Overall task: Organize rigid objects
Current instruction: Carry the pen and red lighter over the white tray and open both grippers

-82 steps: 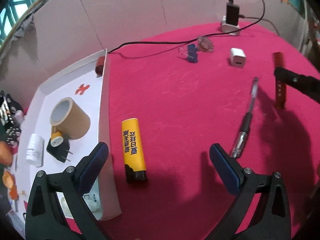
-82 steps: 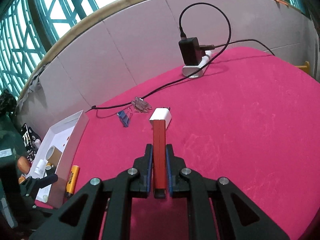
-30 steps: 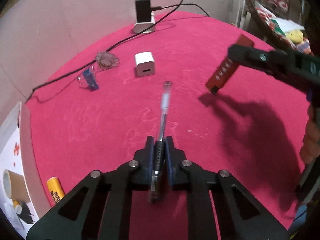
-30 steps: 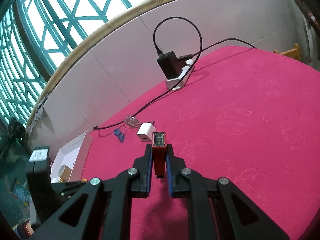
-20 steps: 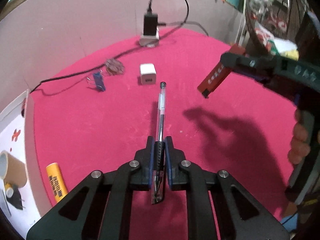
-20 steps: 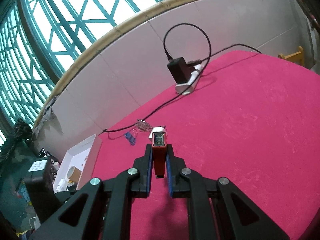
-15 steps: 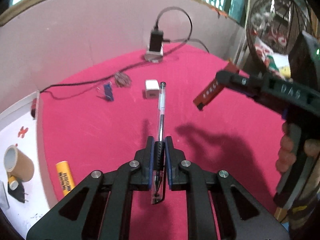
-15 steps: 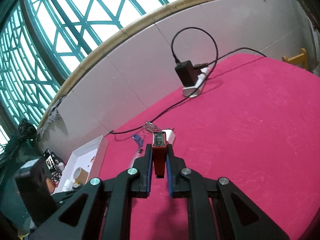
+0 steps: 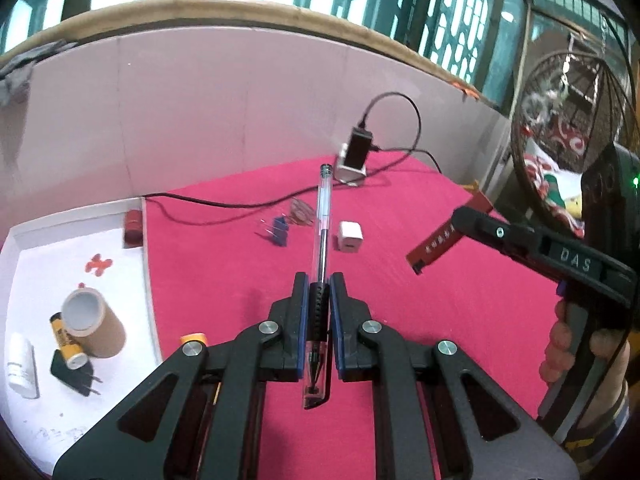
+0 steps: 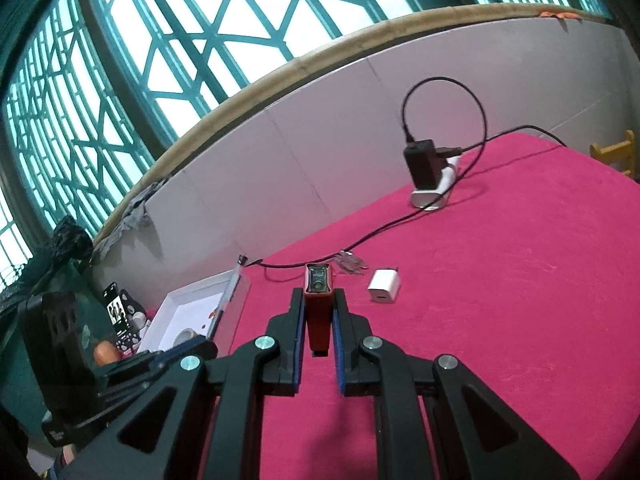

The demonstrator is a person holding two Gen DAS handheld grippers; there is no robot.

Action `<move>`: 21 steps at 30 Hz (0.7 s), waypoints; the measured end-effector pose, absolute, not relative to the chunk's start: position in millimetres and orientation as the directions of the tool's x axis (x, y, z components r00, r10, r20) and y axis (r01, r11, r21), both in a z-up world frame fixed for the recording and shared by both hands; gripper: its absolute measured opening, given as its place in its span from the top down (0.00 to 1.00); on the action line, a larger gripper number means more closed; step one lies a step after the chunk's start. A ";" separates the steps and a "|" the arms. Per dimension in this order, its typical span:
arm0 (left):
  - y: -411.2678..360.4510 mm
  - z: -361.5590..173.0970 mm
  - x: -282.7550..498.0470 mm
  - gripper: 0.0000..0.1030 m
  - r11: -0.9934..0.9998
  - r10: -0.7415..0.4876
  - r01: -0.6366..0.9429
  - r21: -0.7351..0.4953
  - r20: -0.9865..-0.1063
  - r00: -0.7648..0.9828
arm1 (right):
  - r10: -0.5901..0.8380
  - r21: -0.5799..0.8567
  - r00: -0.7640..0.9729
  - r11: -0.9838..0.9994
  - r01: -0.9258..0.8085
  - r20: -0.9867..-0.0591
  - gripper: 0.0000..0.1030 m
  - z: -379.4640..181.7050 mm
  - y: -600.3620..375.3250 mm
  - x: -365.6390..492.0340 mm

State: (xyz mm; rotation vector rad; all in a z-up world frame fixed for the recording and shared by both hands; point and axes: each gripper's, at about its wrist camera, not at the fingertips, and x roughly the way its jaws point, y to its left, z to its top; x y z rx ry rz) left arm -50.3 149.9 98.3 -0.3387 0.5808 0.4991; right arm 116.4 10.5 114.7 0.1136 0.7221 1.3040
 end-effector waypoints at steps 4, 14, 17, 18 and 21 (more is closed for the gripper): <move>156.7 104.0 -66.3 0.91 0.805 0.381 -0.563 -0.185 -0.567 0.731 | 0.905 0.448 0.067 0.271 -0.852 -0.421 0.90 120.2 16.6 106.8; 179.6 112.9 -105.1 0.91 0.750 0.439 -0.618 -0.236 -0.522 0.731 | 0.902 0.394 0.026 0.214 -0.894 -0.430 0.90 135.2 39.9 77.0; 187.1 114.4 -116.0 0.91 0.732 0.454 -0.633 -0.252 -0.513 0.729 | 0.901 0.372 0.014 0.193 -0.908 -0.434 0.90 140.9 48.9 66.7; 189.9 114.9 -120.4 0.91 0.725 0.460 -0.639 -0.259 -0.509 0.728 | 0.901 0.365 0.013 0.189 -0.912 -0.434 0.90 142.7 51.2 64.0; 198.2 115.4 -133.2 0.91 0.703 0.477 -0.656 -0.275 -0.501 0.722 | 0.904 0.340 0.013 0.174 -0.924 -0.427 0.90 149.0 59.5 53.3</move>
